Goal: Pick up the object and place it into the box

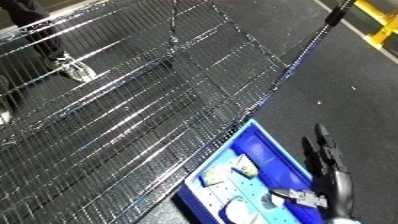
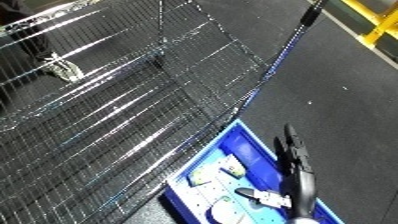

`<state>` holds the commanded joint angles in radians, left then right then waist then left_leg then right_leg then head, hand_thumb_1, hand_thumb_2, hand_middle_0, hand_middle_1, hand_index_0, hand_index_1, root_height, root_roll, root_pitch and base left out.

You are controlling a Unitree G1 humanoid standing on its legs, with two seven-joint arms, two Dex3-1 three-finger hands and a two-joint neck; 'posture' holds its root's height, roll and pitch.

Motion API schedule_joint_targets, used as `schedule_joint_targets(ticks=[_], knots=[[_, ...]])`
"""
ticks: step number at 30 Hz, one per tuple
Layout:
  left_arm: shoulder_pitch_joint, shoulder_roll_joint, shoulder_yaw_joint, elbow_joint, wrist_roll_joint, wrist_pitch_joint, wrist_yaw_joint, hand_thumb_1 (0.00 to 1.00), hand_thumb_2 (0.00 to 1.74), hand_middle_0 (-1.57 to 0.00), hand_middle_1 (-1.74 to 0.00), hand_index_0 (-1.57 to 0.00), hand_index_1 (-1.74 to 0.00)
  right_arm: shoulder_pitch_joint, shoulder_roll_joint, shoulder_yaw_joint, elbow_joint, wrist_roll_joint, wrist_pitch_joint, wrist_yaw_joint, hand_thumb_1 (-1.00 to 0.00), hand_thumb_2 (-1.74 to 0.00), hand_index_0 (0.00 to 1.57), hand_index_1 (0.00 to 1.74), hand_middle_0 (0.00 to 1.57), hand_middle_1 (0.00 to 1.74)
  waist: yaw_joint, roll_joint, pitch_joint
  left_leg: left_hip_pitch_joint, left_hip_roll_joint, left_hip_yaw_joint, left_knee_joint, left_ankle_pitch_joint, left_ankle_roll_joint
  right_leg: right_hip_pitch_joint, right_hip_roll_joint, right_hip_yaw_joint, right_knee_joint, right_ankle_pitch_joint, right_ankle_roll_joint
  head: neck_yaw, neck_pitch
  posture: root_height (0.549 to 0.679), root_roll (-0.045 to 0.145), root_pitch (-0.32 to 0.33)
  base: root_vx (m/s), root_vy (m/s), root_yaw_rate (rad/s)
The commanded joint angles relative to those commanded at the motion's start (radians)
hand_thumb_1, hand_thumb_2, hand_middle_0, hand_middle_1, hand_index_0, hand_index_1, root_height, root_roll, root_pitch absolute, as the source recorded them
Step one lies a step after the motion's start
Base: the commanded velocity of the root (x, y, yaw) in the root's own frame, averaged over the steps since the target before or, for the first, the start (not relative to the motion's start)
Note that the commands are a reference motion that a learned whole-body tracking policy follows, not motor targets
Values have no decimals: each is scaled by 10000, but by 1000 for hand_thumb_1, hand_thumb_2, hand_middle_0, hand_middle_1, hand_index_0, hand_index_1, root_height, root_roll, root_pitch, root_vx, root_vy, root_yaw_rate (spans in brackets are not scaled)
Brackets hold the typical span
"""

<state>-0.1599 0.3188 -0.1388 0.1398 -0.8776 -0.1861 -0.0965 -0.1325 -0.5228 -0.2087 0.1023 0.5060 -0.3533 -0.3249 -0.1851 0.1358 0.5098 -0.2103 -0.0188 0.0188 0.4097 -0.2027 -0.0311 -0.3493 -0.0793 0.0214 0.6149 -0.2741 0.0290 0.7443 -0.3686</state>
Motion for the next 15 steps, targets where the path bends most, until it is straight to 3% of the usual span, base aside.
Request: schedule_joint_targets(ticks=[8, 15], knots=[[-43, -10, -99, -108, 56, 97, 103, 1000, 1740, -1570, -1740, -1570, -1740, -284, 233, 526, -497, -173, 133, 696, 0, 0, 0, 0, 0, 0, 311, -186, -52, -33, 14, -169, 20, 33, 9, 124, 16, -69, -26, 0, -25, -951, -372, 661, 88, 39, 15, -27, 61], [-52, 133, 10, -314, 261, 435, 143, 1000, 1740, -1570, -1740, -1570, -1740, -598, 564, 1193, -927, -600, 348, 1043, 0, 0, 0, 0, 0, 0, 740, -628, -55, -213, 82, -333, 365, -94, 55, 197, 28, -246, 78, -39, -65, -2016, -315, 660, 81, 29, 18, -90, 113]])
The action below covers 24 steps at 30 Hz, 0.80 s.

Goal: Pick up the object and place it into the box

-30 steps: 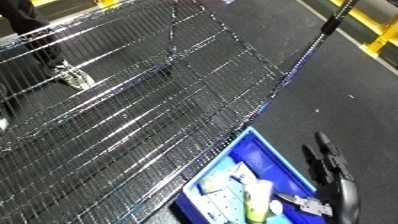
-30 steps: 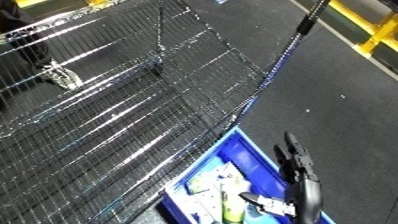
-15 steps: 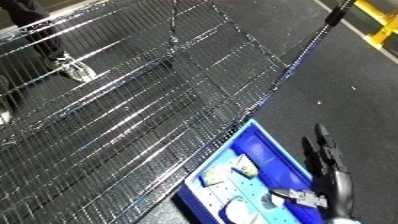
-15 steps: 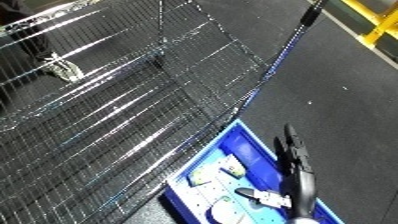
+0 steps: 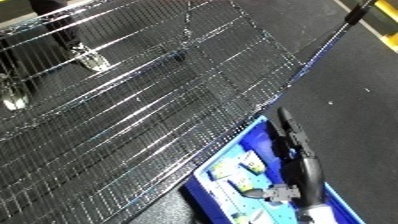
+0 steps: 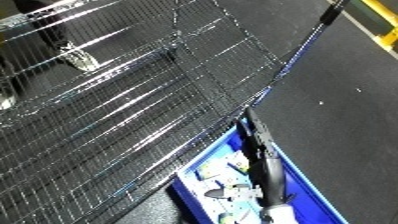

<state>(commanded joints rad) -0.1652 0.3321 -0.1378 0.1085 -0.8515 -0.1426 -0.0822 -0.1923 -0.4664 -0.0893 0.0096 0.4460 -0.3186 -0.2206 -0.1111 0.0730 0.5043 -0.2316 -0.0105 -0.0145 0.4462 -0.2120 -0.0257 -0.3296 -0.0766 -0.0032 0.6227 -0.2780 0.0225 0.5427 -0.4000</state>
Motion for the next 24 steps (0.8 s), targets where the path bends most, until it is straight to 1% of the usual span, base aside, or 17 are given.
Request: schedule_joint_targets(ticks=[3, 6, 10, 13, 18, 24], knots=[[-53, 92, 61, -39, 135, 179, -37, 1000, 1740, -1570, -1740, -1570, -1740, -157, 170, 262, -104, -66, 72, 15, 0, 0, 0, 0, 0, 0, 221, -201, 18, -118, 36, -130, 126, -19, 37, 43, 52, -104, 107, -34, -20, -334, -71, 659, 74, 24, 15, -131, 168], [-123, 160, 131, -21, 269, 350, -101, 1000, 1740, -1570, -1740, -1570, -1740, -275, 351, 474, -144, -182, 126, 33, 0, 0, 0, 0, 0, 0, 414, -362, 34, -187, 59, -262, 225, -29, 58, 108, 111, -206, 201, -68, -38, -715, -140, 658, 67, 17, 37, -104, 185], [-179, 236, 245, -47, 379, 548, -159, 1000, 1740, -1570, -1740, -1570, -1740, -373, 499, 617, -191, -271, 245, 58, 0, 0, 0, 0, 0, 0, 615, -496, 49, -229, 50, -409, 292, -10, 79, 183, 177, -332, 277, -107, -57, -1218, -96, 656, 59, 11, 53, -69, 178], [-205, 288, 318, -86, 422, 658, -176, 1000, 1740, -1570, -1740, -1570, -1740, -439, 569, 677, -196, -290, 334, 65, 0, 0, 0, 0, 0, 0, 754, -569, 65, -268, 31, -498, 332, 14, 99, 217, 216, -425, 328, -129, -57, -1547, -80, 656, 53, 7, 46, -56, 148], [-216, 336, 410, -147, 468, 773, -184, 1000, 1740, -1570, -1740, -1570, -1740, -481, 647, 705, -117, -213, 374, 83, 0, 0, 0, 0, 0, 0, 937, -663, 89, -343, 19, -616, 398, 38, 114, 262, 243, -551, 374, -144, -58, -2109, -285, 655, 47, 4, 37, -37, 118], [-148, 382, 430, -189, 484, 795, -217, 1000, 1740, -1570, -1740, -1570, -1740, -496, 739, 807, 28, -155, 296, 192, 0, 0, 0, 0, 0, 0, 1121, -721, 124, -368, -1, -718, 423, 87, 128, 313, 237, -648, 416, -150, -32, -2618, -562, 654, 42, -1, 26, -24, 96]])
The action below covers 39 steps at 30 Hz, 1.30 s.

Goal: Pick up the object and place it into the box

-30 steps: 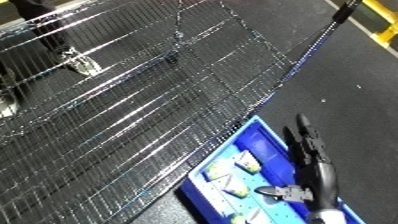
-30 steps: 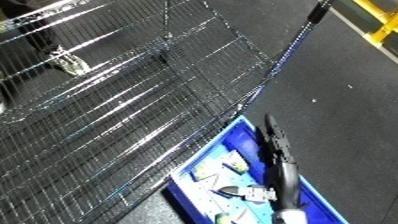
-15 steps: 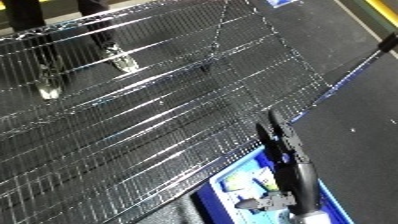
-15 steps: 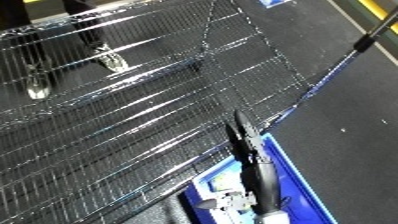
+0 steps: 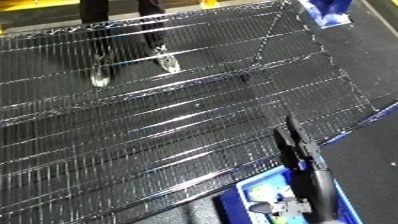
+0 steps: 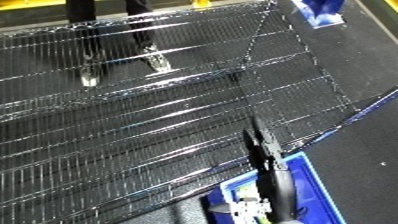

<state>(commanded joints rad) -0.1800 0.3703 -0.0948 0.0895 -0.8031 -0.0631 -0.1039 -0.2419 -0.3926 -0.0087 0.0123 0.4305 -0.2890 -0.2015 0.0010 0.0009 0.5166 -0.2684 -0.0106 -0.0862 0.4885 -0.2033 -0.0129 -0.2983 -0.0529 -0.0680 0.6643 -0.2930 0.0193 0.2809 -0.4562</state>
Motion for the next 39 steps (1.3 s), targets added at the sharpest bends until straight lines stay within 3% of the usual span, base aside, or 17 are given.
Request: schedule_joint_targets(ticks=[12, 22, 39], knots=[[17, -62, -23, 170, 57, -112, -35, 1000, 1740, -1570, -1740, -1570, -1740, 91, 130, 395, 338, 44, -142, 559, 0, 0, 0, 0, 0, 0, 181, -121, -25, 100, 31, -95, -72, 81, -21, 172, -33, -112, -25, -22, 23, -577, -322, 654, 37, -12, 25, -15, 62], [153, -55, 17, 182, 91, -123, -137, 1000, 1740, -1570, -1740, -1570, -1740, 255, 162, 422, 448, 151, -247, 460, 0, 0, 0, 0, 0, 0, 199, -189, -58, 143, 92, -62, -62, 91, -36, 231, -54, -128, -2, -36, 46, -517, -225, 654, 35, -18, 14, -11, -3], [278, -82, 94, 156, 87, -219, -249, 1000, 1740, -1570, -1740, -1570, -1740, 387, 158, 408, 469, 50, -273, 565, 0, 0, 0, 0, 0, 0, 140, -154, -17, 50, 95, -7, 72, 54, -61, 145, -39, -82, 95, -70, 38, -451, -88, 653, 37, -17, -2, 1, -19]])
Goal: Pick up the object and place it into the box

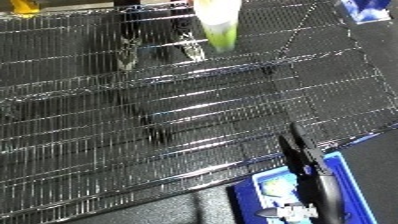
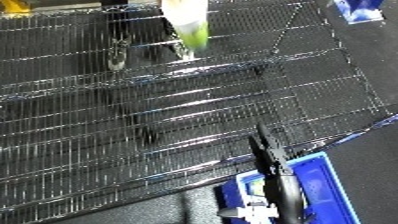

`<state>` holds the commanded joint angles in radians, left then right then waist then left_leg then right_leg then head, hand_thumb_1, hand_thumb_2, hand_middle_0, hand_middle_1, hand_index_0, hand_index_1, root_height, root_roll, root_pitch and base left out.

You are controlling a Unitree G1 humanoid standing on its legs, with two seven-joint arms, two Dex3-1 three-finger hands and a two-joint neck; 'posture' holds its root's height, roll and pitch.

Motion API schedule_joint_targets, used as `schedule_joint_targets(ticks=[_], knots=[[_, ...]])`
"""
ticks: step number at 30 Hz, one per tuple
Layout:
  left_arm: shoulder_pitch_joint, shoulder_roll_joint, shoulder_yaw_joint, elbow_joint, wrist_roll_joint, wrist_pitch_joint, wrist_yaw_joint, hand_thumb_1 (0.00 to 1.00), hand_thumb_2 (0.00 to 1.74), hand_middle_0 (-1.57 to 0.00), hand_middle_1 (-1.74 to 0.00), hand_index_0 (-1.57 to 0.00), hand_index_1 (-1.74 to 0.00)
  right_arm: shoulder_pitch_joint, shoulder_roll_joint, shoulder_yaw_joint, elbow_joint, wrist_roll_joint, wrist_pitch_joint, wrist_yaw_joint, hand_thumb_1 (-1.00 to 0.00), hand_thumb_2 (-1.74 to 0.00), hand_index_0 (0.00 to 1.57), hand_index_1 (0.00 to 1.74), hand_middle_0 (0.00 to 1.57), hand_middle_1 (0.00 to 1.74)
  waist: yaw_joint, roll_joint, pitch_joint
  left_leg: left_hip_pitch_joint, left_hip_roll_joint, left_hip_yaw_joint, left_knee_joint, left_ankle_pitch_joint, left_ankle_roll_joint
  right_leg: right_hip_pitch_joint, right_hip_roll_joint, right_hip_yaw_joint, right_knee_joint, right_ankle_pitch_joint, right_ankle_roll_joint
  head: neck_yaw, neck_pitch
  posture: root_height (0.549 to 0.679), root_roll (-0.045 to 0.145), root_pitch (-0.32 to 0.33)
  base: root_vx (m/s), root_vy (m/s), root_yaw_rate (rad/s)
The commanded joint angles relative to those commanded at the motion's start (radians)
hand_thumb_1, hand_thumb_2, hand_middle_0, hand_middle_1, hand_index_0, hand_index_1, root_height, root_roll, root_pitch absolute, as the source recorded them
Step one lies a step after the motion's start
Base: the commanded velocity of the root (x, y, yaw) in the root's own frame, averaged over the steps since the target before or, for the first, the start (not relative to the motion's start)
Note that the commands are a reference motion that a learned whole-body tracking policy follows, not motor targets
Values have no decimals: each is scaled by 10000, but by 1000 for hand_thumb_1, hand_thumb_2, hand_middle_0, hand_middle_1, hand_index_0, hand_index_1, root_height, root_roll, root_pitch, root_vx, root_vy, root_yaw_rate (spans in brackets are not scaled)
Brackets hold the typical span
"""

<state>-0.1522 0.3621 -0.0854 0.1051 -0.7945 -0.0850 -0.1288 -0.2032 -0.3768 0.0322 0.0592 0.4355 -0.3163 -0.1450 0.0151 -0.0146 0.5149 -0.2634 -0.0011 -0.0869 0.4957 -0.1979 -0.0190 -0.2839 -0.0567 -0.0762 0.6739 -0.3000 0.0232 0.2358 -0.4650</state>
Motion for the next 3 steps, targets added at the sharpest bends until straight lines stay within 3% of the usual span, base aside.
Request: schedule_joint_targets(ticks=[3], knots=[[-13, 1, -5, -8, -5, -8, 32, 1000, 1740, -1570, -1740, -1570, -1740, 26, 2, 19, 26, -64, 46, -42, 0, 0, 0, 0, 0, 0, -7, -8, 1, -31, 4, 5, 39, -14, -8, -28, -2, 3, 34, -10, 2, -29, 8, 652, 37, -16, 5, -1, -10]])
